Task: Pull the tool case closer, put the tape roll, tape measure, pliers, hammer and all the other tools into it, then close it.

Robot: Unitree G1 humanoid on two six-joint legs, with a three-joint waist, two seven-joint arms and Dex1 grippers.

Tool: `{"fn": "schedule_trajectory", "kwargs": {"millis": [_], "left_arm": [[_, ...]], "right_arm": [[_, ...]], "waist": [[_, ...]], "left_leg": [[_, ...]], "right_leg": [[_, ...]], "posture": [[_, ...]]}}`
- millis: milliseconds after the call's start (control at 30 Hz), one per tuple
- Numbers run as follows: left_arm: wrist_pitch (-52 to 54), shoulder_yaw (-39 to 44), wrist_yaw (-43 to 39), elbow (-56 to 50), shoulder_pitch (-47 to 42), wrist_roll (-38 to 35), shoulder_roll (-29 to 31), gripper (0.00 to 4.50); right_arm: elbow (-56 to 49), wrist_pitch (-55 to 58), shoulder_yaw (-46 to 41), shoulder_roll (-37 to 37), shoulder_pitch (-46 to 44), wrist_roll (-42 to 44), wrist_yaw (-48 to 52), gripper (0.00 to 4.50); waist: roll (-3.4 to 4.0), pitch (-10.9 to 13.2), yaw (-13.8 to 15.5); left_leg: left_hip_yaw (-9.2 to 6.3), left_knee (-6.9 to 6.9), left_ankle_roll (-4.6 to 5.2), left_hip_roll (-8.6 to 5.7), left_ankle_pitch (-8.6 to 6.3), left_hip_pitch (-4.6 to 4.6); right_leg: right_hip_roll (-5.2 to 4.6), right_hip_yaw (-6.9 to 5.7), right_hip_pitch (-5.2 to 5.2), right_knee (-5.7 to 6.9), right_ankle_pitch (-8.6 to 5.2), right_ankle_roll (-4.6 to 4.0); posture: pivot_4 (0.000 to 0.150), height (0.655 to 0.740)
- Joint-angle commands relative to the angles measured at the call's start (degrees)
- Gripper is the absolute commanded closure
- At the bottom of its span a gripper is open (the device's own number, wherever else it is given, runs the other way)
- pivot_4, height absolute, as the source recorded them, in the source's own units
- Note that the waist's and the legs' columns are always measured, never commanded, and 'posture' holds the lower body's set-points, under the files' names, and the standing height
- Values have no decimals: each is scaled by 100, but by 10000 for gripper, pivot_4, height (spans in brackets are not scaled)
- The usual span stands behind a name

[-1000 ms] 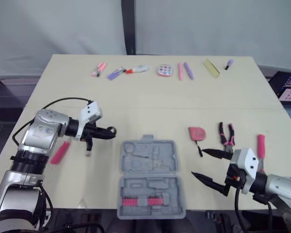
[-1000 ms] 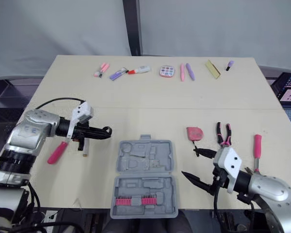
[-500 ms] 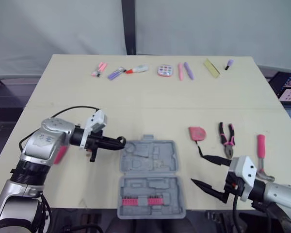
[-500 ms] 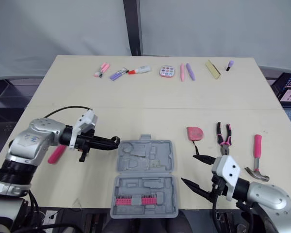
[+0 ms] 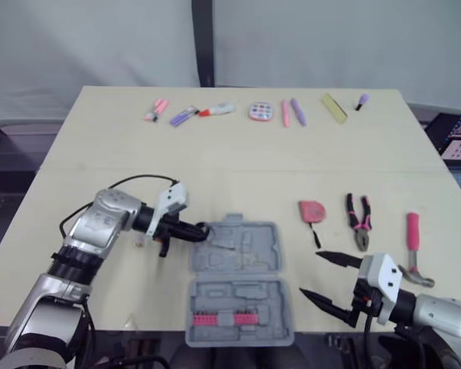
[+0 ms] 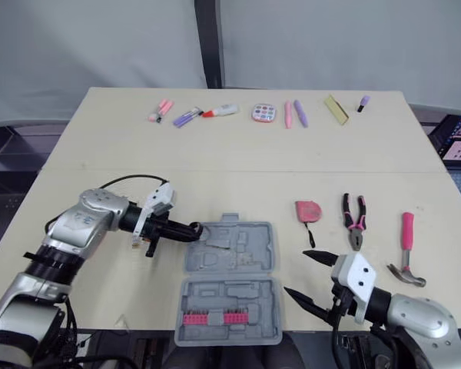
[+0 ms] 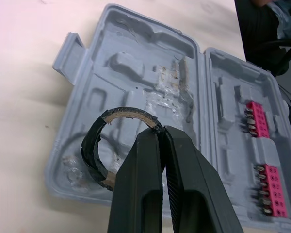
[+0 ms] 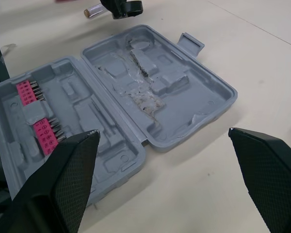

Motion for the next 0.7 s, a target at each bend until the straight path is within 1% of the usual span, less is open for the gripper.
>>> {"fn": "schedule_trajectory", "kwargs": {"millis": [33,200,367,567,700], "left_arm": [[-203,3,-156,138,-120,17,2,44468],[-849,0,-637,197,-3,101,342,44468],[-1012,-59,-868,196,4,234,637,44468],[-1029,-193,-928,346,-230,441,568,44468],[-985,-324,-865,492,-433,645,504,44468]], "right_arm": [[-220,-118,15,52,41,-45,-94,0],[-376,-136,101,135,108,-131,-180,0],[-521,-106,325,236,82,-207,-274,0],[-481,-135,617,346,-86,-342,-392,0],[-557,-137,715,377,-28,-422,-459,0]], "waist": [[0,0,-3],[0,0,0],[1,-1,-2],[1,-1,14],[1,-1,3]], "left_leg": [[0,0,0,0,0,1],[0,1,0,1,0,0],[-2,-1,0,1,0,0],[-16,0,0,-7,0,-2],[-17,0,0,-7,0,-4]], "right_leg": [[0,0,0,2,0,0],[-1,0,-4,3,0,0],[-3,1,-5,5,0,0],[-5,1,-4,8,0,0],[-4,0,-4,8,0,0]], "posture": [[1500,7400],[1500,7400],[1500,7400],[1500,7400],[1500,7400]]}}
